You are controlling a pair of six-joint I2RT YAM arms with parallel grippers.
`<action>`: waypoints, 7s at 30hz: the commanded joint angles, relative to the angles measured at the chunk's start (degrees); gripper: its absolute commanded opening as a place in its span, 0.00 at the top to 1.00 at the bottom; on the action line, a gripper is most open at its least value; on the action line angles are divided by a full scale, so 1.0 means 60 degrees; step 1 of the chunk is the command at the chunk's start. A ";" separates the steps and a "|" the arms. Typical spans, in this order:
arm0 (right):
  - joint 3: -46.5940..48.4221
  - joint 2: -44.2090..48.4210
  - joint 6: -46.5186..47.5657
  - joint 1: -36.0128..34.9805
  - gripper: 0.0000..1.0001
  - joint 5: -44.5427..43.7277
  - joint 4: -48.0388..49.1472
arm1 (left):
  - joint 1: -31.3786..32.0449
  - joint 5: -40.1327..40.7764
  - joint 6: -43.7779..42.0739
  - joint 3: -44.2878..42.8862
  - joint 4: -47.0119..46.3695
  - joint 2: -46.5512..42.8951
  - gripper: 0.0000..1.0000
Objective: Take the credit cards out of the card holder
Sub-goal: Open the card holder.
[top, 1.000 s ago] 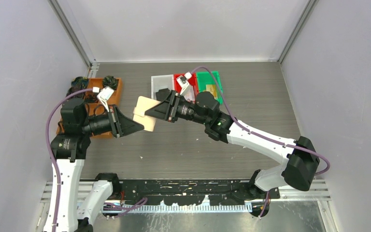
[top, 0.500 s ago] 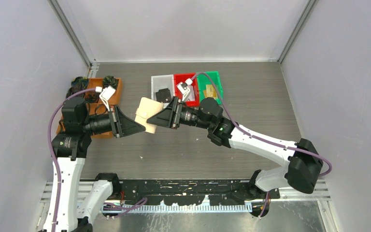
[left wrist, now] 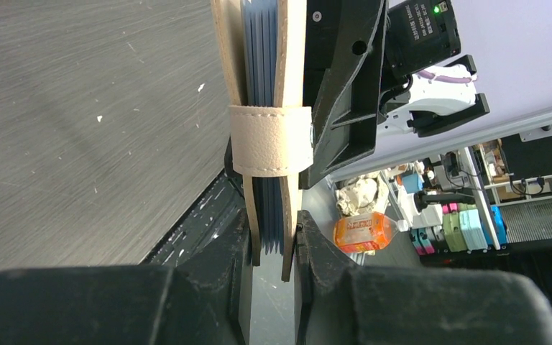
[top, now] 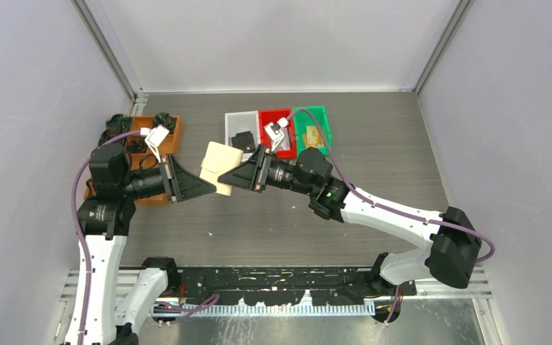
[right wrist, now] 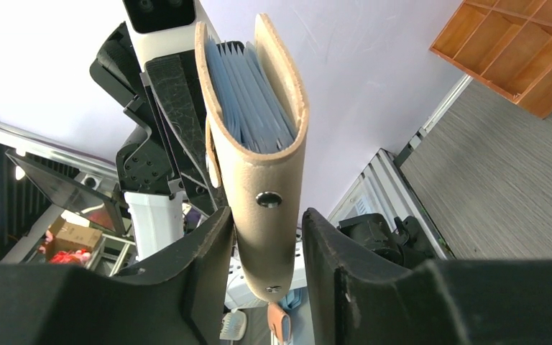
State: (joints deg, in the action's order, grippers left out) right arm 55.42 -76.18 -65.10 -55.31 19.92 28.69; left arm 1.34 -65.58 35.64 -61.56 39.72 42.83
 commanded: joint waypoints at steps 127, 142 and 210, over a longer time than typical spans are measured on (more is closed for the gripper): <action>0.2952 -0.0588 0.1629 -0.1452 0.99 -0.1960 -0.3417 | 0.0051 0.6106 -0.2484 0.1443 -0.0534 -0.3021 0.52; 0.2065 -0.0237 0.1141 -0.1130 0.99 -0.0577 -0.1661 | 0.0052 0.4592 0.0639 0.0897 -0.1303 -0.2516 0.54; 0.2109 -0.0752 0.0208 -0.1127 0.77 0.0113 -0.0286 | 0.0054 0.8117 -0.0482 0.0949 -0.2172 -0.3333 1.00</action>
State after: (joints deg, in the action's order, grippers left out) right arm 66.54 -81.69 -63.16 -61.82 19.68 20.38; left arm 1.50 -20.34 38.02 -53.45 28.56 22.46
